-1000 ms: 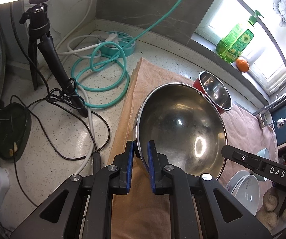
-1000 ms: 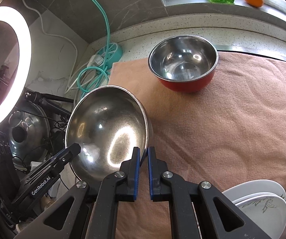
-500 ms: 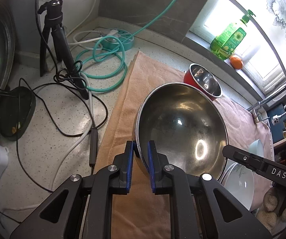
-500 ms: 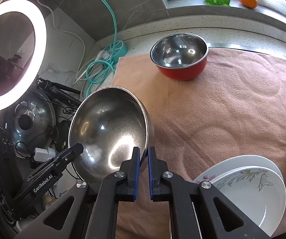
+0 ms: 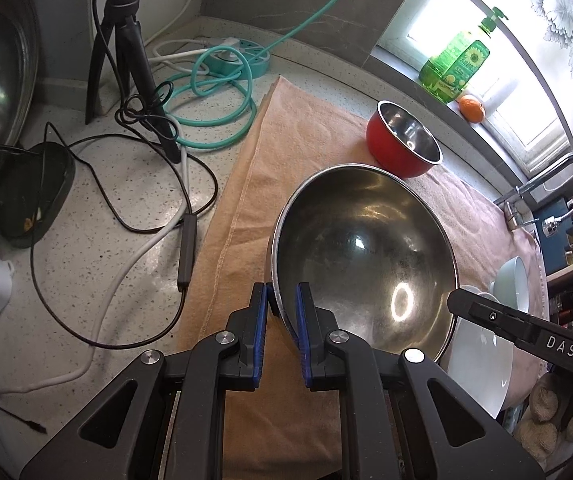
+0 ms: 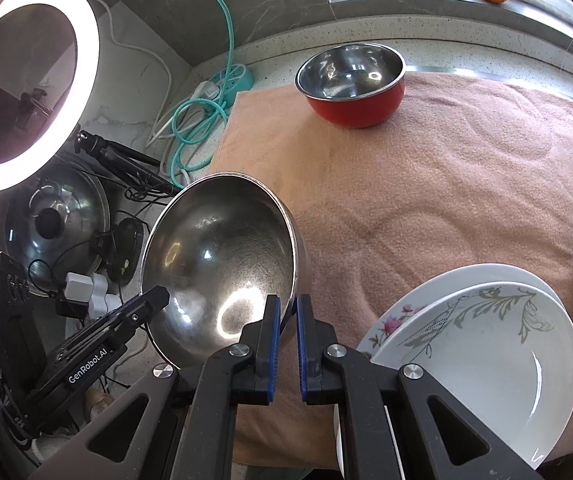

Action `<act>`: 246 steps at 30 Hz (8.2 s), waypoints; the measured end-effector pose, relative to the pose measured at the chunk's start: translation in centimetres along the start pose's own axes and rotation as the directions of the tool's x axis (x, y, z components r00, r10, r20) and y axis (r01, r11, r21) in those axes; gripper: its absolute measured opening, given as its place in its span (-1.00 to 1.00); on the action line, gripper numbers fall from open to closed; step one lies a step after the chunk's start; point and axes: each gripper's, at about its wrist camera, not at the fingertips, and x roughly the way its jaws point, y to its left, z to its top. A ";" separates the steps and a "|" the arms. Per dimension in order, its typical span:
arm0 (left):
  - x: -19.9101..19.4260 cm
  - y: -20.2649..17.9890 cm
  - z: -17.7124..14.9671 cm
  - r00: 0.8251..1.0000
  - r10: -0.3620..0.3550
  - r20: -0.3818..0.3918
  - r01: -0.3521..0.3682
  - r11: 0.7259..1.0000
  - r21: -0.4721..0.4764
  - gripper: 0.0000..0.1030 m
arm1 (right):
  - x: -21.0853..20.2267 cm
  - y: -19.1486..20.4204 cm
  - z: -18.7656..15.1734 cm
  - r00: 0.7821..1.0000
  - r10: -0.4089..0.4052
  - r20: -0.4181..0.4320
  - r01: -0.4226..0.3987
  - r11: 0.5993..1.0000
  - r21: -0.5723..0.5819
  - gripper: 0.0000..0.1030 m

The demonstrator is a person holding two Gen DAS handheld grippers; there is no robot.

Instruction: Organize plates and bowls

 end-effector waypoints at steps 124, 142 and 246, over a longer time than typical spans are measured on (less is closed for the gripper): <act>8.3 -11.9 13.2 0.999 0.051 0.009 -0.047 0.963 -0.266 -0.75 | 2.8 -9.6 23.7 0.991 0.035 -0.130 -0.075 0.944 -0.321 -0.74; 11.2 -11.4 14.6 0.997 0.074 -0.031 -0.080 0.966 -0.244 -0.75 | 6.0 -10.1 25.0 0.986 0.025 -0.162 -0.070 0.957 -0.282 -0.74; -3.4 -5.0 3.3 0.997 0.022 0.077 -0.002 0.967 -0.256 -0.92 | -2.4 2.5 9.9 0.984 0.087 -0.155 -0.138 0.923 -0.360 -0.91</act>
